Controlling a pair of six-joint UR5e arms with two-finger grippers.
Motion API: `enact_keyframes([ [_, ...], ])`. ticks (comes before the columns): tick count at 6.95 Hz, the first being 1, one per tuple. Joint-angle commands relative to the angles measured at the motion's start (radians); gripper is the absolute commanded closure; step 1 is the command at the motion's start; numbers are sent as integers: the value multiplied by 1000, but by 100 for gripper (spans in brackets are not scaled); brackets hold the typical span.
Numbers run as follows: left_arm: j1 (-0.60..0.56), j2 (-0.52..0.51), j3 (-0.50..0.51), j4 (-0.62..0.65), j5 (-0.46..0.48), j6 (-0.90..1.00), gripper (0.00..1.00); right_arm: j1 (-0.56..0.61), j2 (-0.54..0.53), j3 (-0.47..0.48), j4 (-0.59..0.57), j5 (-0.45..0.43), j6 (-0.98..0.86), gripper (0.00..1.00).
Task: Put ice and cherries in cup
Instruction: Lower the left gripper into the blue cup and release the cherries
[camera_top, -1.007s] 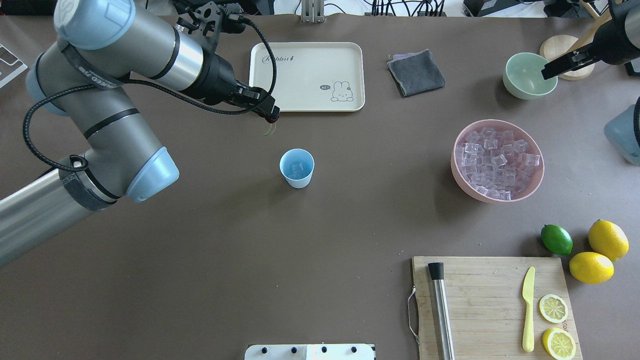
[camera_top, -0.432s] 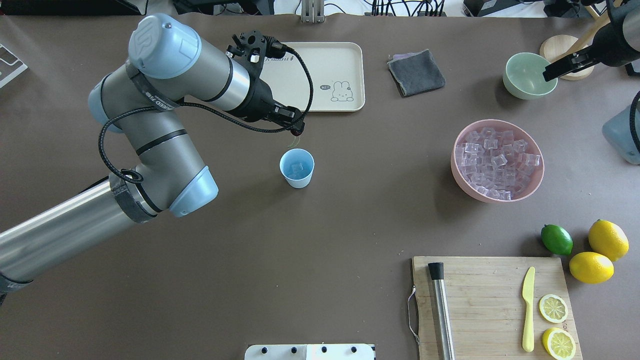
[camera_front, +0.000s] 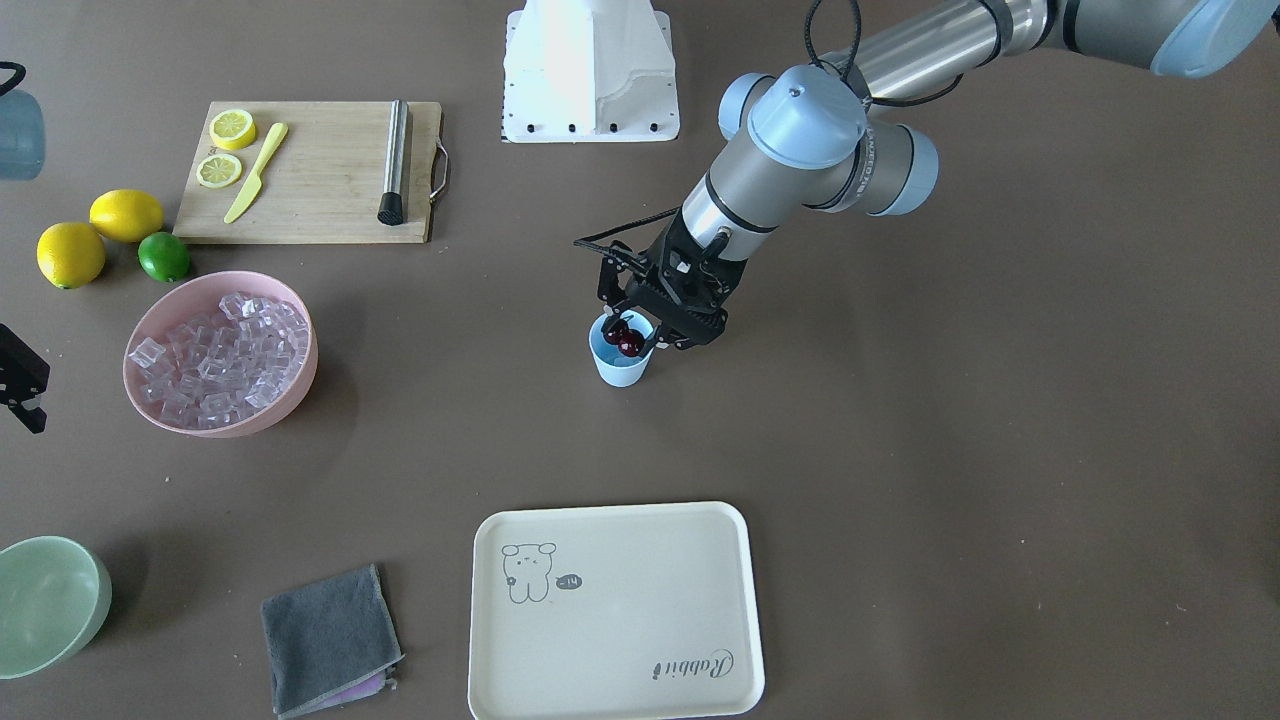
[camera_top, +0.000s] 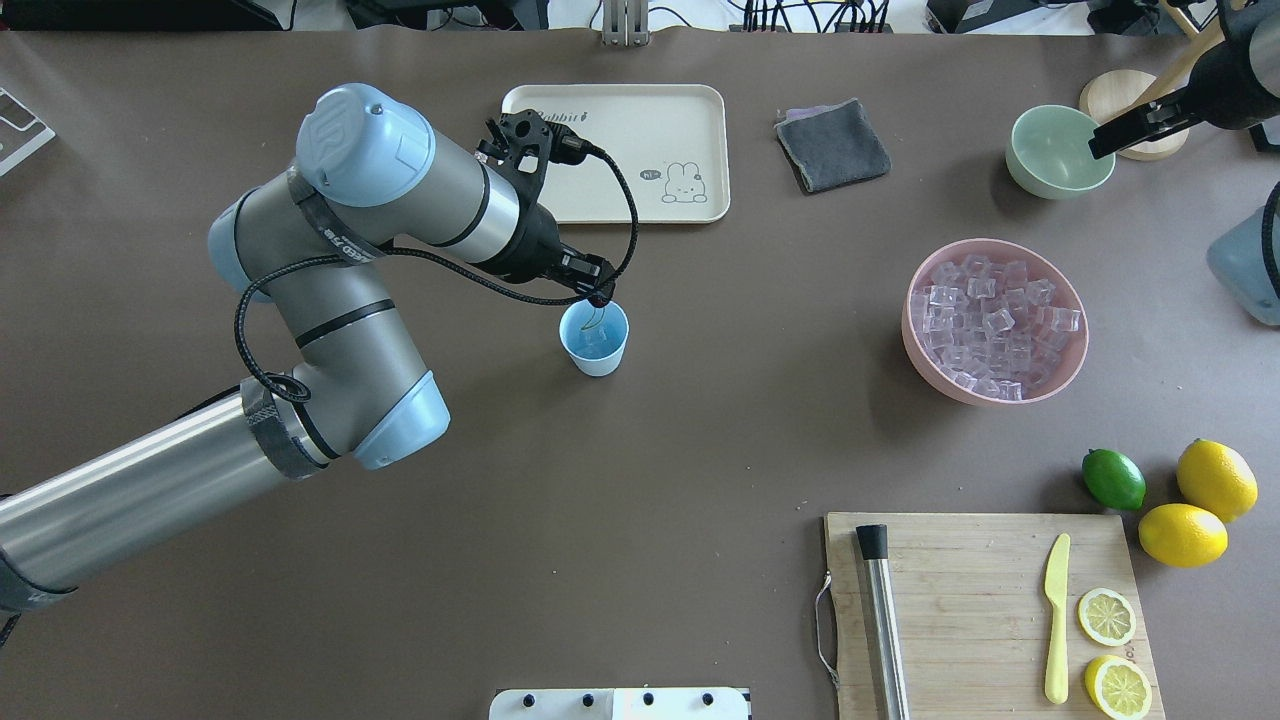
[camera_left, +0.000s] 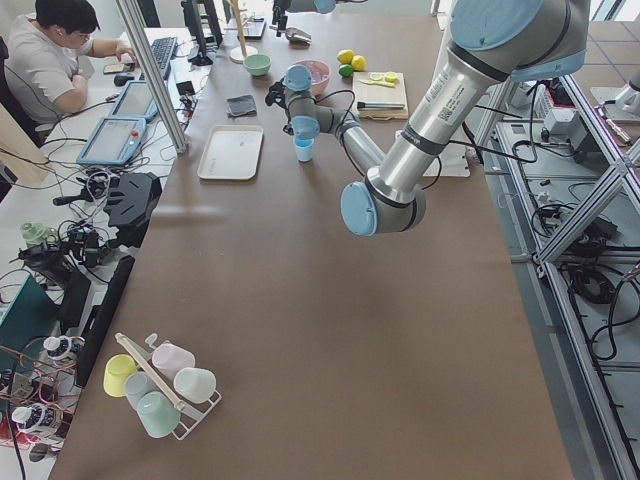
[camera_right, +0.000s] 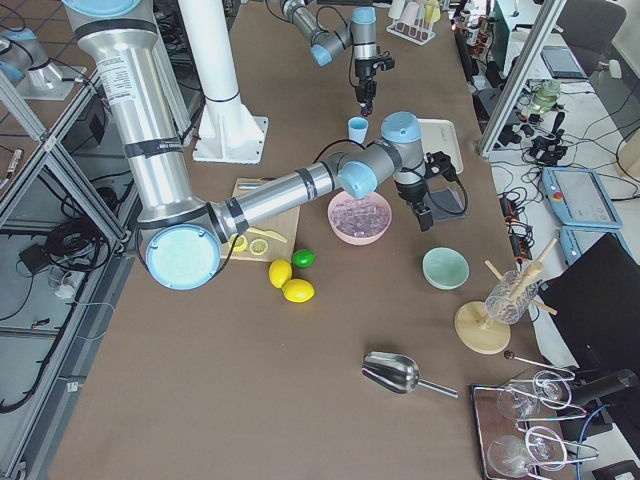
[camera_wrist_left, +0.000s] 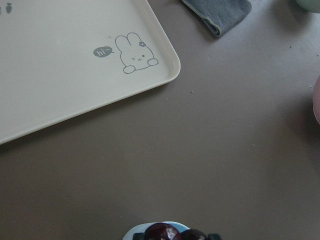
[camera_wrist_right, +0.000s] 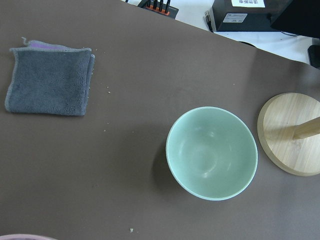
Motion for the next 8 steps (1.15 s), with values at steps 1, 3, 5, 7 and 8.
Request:
enact_keyframes([
  [1, 27, 42, -20, -18, 16, -2, 100, -1, 2, -2, 0, -6, 0, 0],
  [3, 30, 43, -20, -21, 29, -2, 100, 1, 1, -2, 3, -5, 0, 0],
  [5, 33, 40, -25, -32, 41, -2, 4, -1, -4, -2, 5, -5, 0, 0],
  [7, 29, 43, -72, -33, 52, -4, 3, -1, -4, -1, 5, -3, 1, 0],
  [8, -9, 46, -101, -1, 49, -5, 3, 1, -4, 1, 3, -2, 2, 0],
])
